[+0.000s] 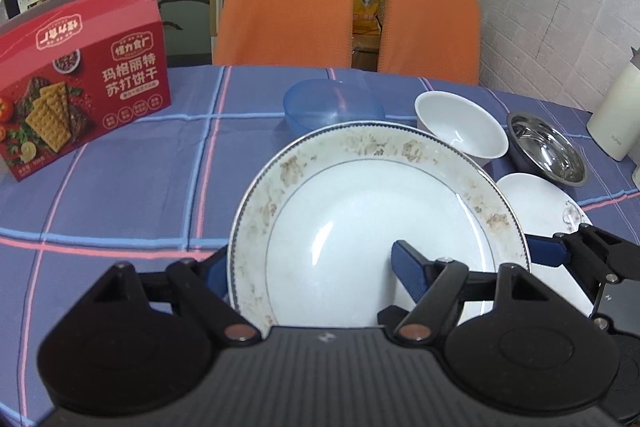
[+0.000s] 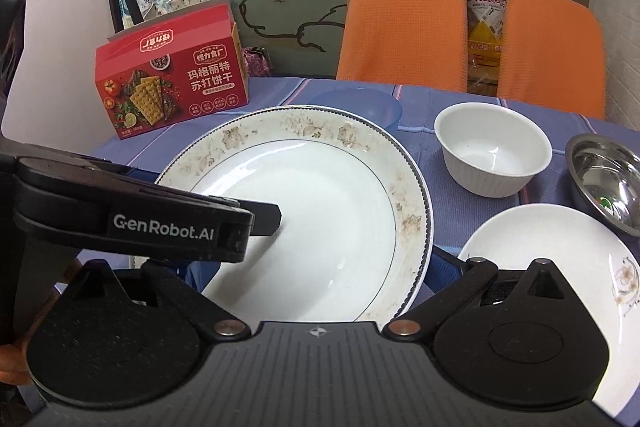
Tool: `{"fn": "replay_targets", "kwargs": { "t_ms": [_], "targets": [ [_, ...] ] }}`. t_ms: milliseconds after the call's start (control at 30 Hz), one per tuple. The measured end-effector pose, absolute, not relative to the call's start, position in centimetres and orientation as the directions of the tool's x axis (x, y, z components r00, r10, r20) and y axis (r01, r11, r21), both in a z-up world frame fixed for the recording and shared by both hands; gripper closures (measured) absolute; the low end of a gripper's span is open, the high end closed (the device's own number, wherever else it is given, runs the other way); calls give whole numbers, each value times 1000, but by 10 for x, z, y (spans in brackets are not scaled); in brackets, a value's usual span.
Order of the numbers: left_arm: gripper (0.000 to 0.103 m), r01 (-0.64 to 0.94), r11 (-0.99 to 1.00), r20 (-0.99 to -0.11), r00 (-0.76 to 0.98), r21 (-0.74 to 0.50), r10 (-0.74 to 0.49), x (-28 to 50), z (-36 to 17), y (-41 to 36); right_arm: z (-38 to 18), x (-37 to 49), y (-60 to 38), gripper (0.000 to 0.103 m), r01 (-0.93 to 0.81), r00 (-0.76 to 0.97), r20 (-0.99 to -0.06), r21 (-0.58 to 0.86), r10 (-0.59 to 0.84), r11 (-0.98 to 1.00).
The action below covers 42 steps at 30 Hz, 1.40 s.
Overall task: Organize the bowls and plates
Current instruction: 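Lift the gold-rimmed plate with the left tool and stack it on the green plate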
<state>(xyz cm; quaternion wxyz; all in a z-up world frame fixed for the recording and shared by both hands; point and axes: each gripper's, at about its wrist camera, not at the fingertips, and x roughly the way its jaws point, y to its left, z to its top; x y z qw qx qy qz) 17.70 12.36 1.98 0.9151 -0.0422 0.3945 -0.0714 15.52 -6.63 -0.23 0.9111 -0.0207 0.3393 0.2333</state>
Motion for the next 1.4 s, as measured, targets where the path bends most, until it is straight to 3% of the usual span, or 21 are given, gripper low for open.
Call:
{"fn": "replay_targets", "kwargs": {
  "t_ms": [433, 633, 1033, 1133, 1400],
  "targets": [
    [29, 72, 987, -728, 669, -140, -152, 69, -1, 117, -19, 61, -70, 12, -432, 639, -654, 130, 405, 892],
    [29, 62, 986, -740, 654, -153, -156, 56, -13, 123, -28, 48, -67, 12, -433, 627, -658, 149, 416, 889],
    [27, 67, 973, -741, 638, -221, -212, 52, -24, 130, -33, 37, -62, 12, -456, 660, -649, 54, 378, 888],
    [15, 72, 980, -709, 681, -187, -185, 47, -16, 129, -37, 38, -65, 15, -440, 682, -642, 21, 350, 898],
    [8, 81, 992, -619, 776, -92, -120, 38, 20, 121, -21, 41, -92, 14, -398, 724, -582, 86, 370, 913]
  ]
}}
